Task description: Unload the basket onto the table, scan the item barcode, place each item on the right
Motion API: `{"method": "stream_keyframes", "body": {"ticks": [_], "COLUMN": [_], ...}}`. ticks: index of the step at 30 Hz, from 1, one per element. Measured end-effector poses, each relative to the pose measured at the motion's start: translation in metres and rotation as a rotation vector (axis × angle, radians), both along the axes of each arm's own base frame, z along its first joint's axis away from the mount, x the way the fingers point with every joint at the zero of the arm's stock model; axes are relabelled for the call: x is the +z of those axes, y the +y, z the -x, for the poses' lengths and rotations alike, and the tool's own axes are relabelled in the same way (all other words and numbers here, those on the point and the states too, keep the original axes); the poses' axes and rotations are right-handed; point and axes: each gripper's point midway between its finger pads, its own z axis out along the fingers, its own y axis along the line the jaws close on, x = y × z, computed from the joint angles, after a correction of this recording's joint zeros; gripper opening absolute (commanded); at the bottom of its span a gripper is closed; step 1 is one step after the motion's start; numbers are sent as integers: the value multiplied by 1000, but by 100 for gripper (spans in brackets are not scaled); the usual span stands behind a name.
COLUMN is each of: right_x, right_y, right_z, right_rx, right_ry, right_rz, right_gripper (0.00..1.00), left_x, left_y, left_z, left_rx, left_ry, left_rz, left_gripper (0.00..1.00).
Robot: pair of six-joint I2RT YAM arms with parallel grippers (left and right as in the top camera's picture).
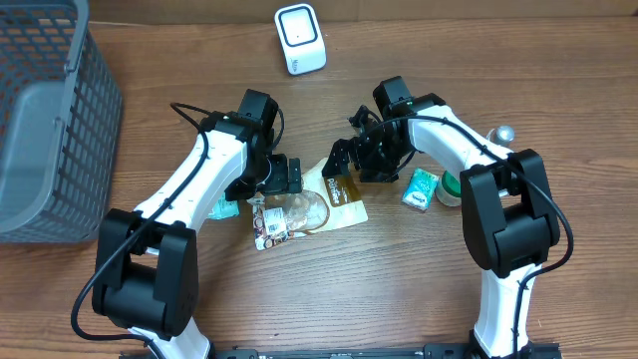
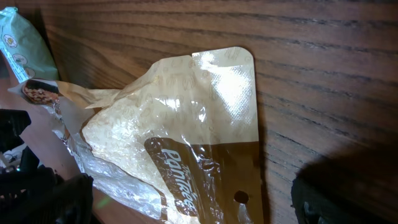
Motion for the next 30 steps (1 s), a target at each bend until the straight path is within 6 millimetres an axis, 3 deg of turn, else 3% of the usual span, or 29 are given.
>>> {"method": "stream_keyframes", "body": {"ticks": [9, 12, 13, 15, 16, 24, 27, 30], "right_x": [0, 0, 0, 0, 0, 1, 1, 1], "right_y": [1, 1, 1, 1, 1, 2, 2, 2], "right_z": [0, 0, 0, 0, 0, -2, -3, -3], "right_rx": [3, 3, 3, 3, 3, 4, 3, 3], "right_ry": [-2, -3, -2, -3, -2, -16, -19, -18], "right_rz": [2, 2, 2, 2, 2, -3, -3, -3], "right_gripper": [100, 100, 100, 100, 100, 100, 100, 100], "left_x": [0, 2, 2, 2, 1, 0, -1, -7], "left_y": [0, -4, -5, -3, -1, 30, 38, 35], "left_z": [-1, -15, -17, -13, -8, 37, 37, 32], "left_rx": [0, -5, -16, -34, -42, -32, -17, -3], "left_ry": [-3, -63, -71, -57, -39, 152, 147, 123], "left_rz": [1, 17, 17, 8, -1, -116, -159, -145], "left_gripper": [100, 100, 95, 73, 68, 59, 49, 48]}}
